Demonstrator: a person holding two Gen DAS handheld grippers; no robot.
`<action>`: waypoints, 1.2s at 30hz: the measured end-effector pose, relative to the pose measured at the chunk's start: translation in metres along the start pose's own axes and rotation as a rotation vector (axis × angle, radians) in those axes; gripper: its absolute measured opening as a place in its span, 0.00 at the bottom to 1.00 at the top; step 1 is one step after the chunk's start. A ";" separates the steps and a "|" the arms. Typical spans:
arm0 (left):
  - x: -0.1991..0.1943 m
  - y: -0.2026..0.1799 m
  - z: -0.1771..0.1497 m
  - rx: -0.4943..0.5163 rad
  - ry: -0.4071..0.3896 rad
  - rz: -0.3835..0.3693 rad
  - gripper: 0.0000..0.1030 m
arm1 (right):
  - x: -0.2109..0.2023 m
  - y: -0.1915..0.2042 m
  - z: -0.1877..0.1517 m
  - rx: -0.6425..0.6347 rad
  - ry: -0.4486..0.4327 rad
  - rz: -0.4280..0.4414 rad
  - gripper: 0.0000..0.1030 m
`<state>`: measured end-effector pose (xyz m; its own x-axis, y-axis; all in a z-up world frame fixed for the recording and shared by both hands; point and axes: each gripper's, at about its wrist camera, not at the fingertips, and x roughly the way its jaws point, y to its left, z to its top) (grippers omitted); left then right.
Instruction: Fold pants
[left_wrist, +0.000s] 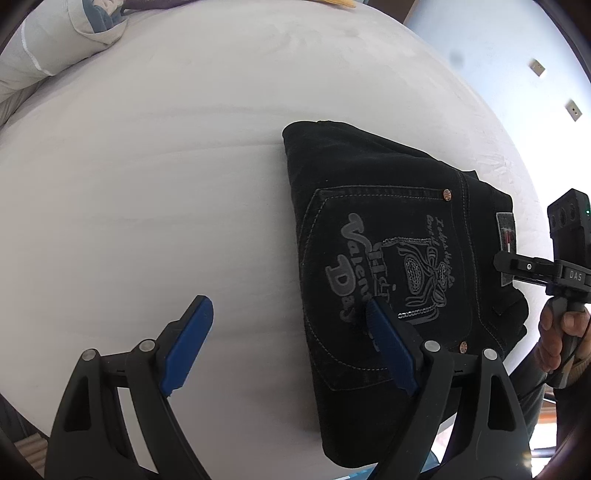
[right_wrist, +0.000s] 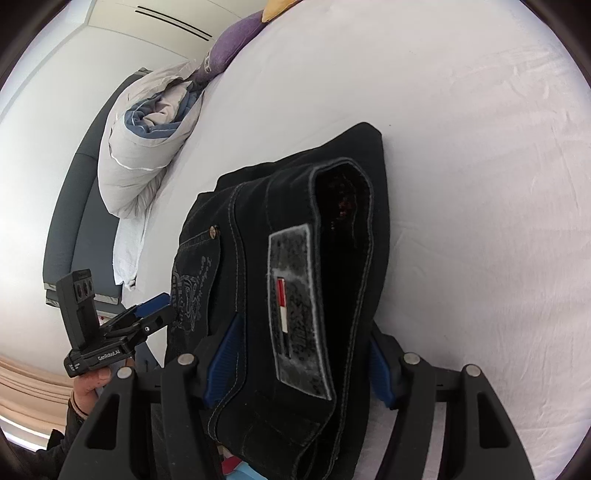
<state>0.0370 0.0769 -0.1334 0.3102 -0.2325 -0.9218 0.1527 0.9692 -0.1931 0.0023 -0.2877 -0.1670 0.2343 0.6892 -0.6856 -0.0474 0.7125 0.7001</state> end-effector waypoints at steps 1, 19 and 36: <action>0.001 0.002 0.000 -0.004 0.005 -0.007 0.83 | 0.001 -0.001 0.000 0.005 -0.001 0.004 0.65; 0.022 -0.028 0.011 0.033 0.045 -0.120 0.40 | 0.020 0.036 0.006 -0.160 0.004 -0.195 0.71; -0.039 -0.058 0.029 0.075 -0.090 -0.111 0.18 | -0.028 0.086 0.014 -0.323 -0.153 -0.247 0.18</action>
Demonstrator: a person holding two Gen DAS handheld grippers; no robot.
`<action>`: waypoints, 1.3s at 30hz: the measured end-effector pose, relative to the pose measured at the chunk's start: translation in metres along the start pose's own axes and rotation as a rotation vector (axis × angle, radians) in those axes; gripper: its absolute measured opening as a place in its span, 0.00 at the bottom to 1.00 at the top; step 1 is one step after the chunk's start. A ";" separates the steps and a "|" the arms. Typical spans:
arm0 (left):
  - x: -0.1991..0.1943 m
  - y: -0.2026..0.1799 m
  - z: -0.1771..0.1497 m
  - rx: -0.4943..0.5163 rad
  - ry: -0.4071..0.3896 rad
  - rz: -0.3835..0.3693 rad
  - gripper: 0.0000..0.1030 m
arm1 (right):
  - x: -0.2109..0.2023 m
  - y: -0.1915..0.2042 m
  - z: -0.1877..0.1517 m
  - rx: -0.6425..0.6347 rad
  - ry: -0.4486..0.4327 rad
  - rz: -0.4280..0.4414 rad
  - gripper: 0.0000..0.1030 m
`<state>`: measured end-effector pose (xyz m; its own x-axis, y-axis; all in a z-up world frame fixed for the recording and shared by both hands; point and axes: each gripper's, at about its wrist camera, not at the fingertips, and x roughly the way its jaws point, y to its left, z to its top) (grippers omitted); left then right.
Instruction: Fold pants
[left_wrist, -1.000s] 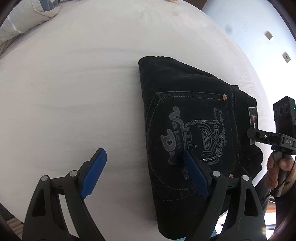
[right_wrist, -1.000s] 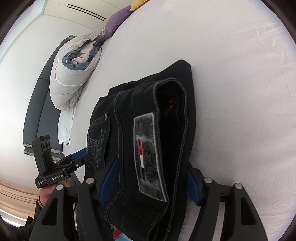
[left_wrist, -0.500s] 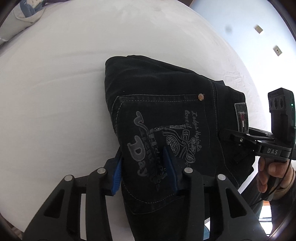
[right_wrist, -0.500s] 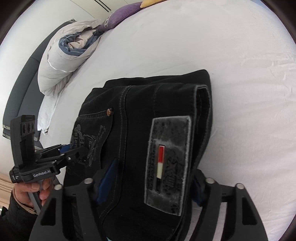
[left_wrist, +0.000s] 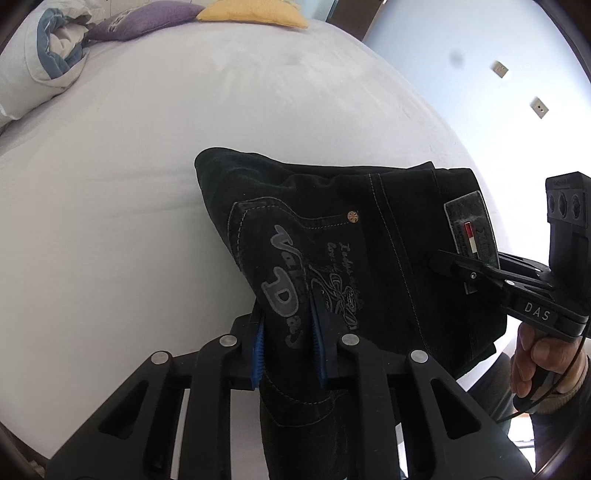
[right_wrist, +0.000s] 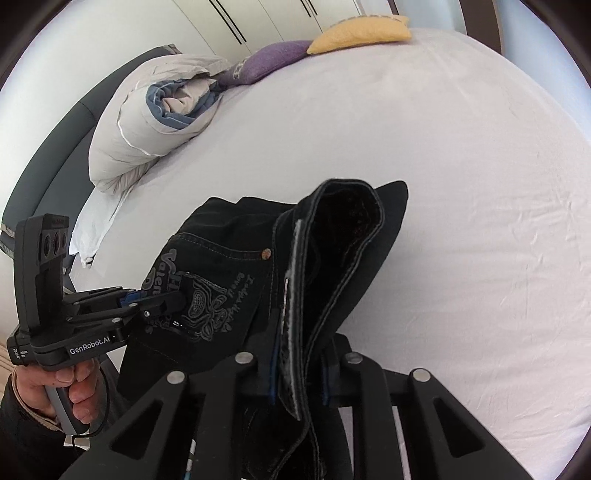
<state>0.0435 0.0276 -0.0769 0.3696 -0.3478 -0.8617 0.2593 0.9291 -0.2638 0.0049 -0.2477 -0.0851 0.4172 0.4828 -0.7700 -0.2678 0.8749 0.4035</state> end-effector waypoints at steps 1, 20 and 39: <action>-0.005 -0.003 0.007 0.007 -0.017 -0.001 0.18 | -0.006 -0.001 0.006 0.012 -0.031 0.002 0.18; 0.083 0.027 0.058 -0.006 -0.006 0.013 0.55 | 0.041 -0.135 0.026 0.306 -0.009 0.123 0.56; -0.055 0.002 0.021 0.034 -0.293 0.236 0.95 | 0.019 -0.120 0.039 0.371 -0.119 0.099 0.45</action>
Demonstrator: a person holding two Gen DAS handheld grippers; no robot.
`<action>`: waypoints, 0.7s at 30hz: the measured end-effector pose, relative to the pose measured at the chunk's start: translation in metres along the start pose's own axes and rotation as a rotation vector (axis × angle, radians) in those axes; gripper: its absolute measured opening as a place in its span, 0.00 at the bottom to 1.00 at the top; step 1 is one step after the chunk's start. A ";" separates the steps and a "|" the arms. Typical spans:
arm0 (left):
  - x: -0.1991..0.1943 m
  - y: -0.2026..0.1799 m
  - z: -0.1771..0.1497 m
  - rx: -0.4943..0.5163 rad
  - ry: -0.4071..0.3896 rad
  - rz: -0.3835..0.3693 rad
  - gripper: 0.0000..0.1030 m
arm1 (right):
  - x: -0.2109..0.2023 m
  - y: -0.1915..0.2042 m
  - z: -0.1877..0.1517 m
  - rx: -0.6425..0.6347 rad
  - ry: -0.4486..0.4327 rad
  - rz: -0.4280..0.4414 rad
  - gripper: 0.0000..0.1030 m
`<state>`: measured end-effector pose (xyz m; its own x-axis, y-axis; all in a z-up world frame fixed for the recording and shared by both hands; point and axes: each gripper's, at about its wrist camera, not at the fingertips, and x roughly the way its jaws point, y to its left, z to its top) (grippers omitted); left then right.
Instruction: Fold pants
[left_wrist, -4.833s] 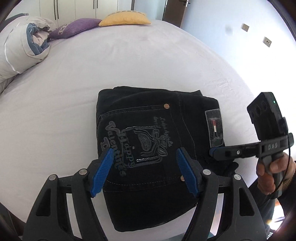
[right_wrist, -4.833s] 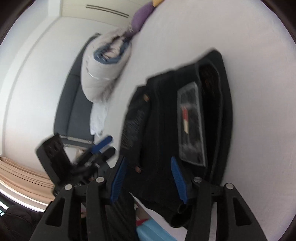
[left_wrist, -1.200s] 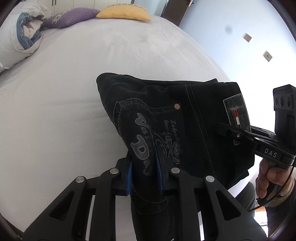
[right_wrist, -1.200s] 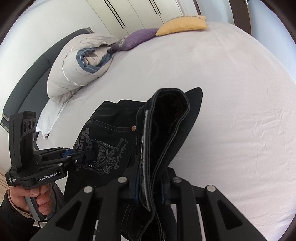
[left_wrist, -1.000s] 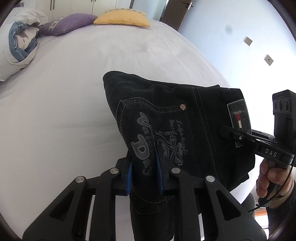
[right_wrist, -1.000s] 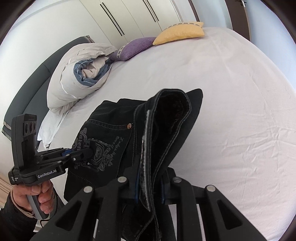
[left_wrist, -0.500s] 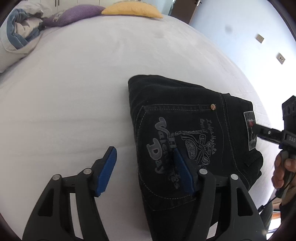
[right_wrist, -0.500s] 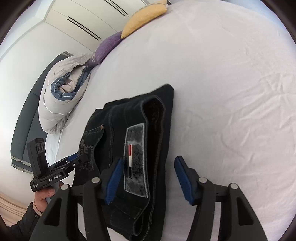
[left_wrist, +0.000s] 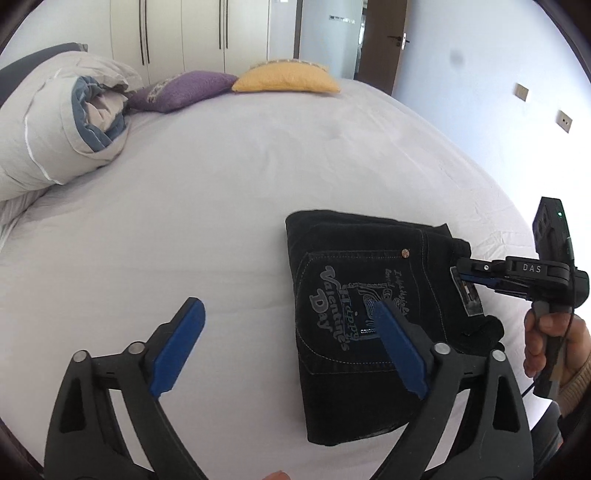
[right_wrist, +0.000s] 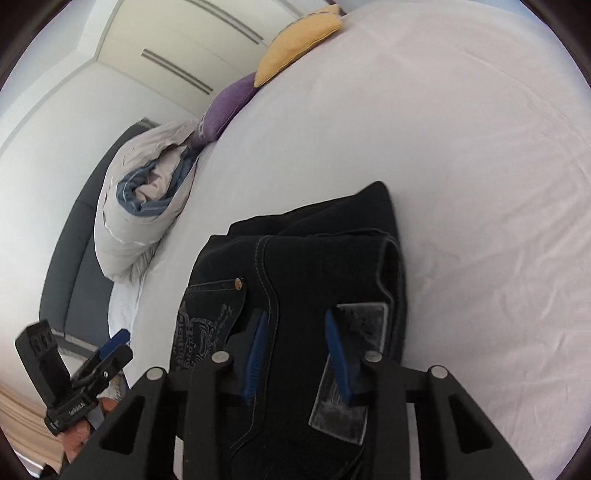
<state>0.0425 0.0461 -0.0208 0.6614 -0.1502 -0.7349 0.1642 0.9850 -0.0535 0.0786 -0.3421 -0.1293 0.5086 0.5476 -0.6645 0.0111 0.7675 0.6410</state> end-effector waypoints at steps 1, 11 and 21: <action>-0.015 0.001 0.001 -0.005 -0.034 0.019 0.96 | -0.014 0.010 -0.003 -0.032 -0.040 -0.118 0.57; -0.210 -0.013 0.010 -0.004 -0.517 0.206 1.00 | -0.197 0.168 -0.087 -0.464 -0.685 -0.273 1.00; -0.290 -0.037 0.014 0.106 -0.442 0.113 1.00 | -0.298 0.257 -0.128 -0.608 -0.893 -0.223 1.00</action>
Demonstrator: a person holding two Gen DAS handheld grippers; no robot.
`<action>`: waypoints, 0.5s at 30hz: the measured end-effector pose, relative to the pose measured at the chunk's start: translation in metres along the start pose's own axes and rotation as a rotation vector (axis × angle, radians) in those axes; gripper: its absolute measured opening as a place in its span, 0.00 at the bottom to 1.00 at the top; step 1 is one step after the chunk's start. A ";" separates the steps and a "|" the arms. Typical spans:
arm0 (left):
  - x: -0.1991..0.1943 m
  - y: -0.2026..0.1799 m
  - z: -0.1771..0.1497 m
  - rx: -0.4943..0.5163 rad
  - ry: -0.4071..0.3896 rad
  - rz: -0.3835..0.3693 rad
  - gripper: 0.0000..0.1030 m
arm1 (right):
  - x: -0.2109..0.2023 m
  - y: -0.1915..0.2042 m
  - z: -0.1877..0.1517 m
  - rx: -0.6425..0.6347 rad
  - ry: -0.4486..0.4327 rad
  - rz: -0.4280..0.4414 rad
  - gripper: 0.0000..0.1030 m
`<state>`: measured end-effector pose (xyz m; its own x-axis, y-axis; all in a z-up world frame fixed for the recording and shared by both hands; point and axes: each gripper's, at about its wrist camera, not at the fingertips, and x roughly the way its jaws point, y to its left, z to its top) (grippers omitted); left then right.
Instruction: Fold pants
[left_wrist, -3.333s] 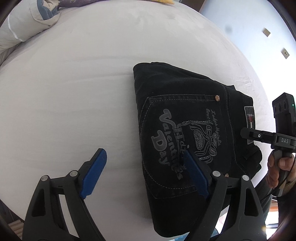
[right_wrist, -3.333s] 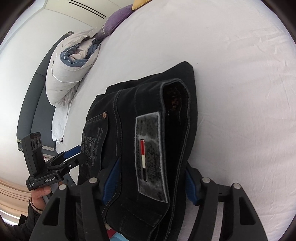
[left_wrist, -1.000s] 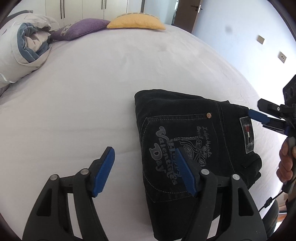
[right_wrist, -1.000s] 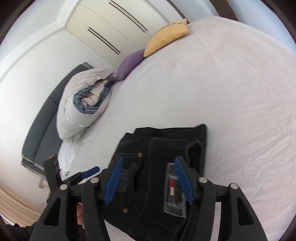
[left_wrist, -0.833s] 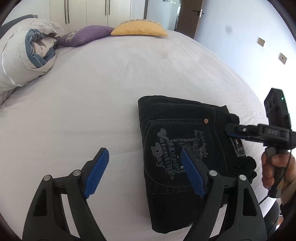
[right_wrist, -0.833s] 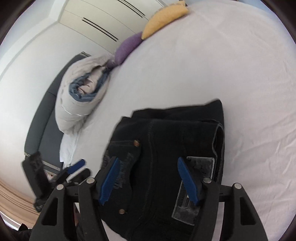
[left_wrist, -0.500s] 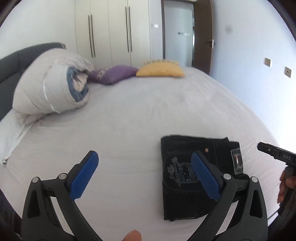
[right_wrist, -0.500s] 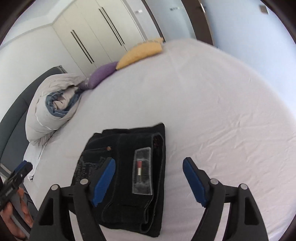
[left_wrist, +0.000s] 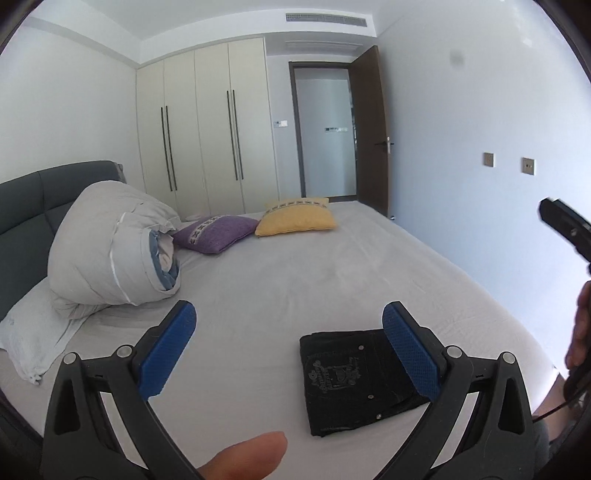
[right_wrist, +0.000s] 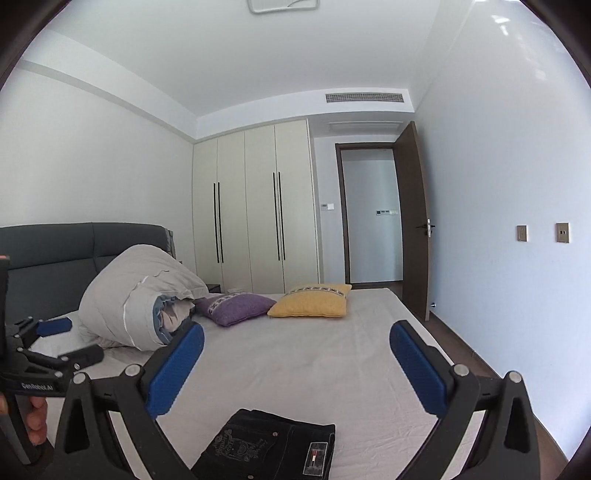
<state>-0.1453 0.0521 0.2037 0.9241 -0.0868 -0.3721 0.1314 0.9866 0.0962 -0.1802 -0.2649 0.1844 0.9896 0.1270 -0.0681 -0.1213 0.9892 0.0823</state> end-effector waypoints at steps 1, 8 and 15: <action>-0.002 -0.001 0.001 -0.001 0.012 0.004 1.00 | -0.006 0.001 0.004 0.008 0.005 -0.002 1.00; -0.001 -0.007 -0.007 -0.088 0.160 0.035 1.00 | -0.021 -0.003 -0.001 0.148 0.160 0.013 1.00; 0.024 -0.010 -0.038 -0.181 0.299 0.032 1.00 | -0.001 0.021 -0.038 0.034 0.388 -0.132 1.00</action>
<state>-0.1385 0.0455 0.1588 0.7774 -0.0378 -0.6279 0.0140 0.9990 -0.0429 -0.1865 -0.2414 0.1486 0.8929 0.0240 -0.4496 0.0134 0.9967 0.0799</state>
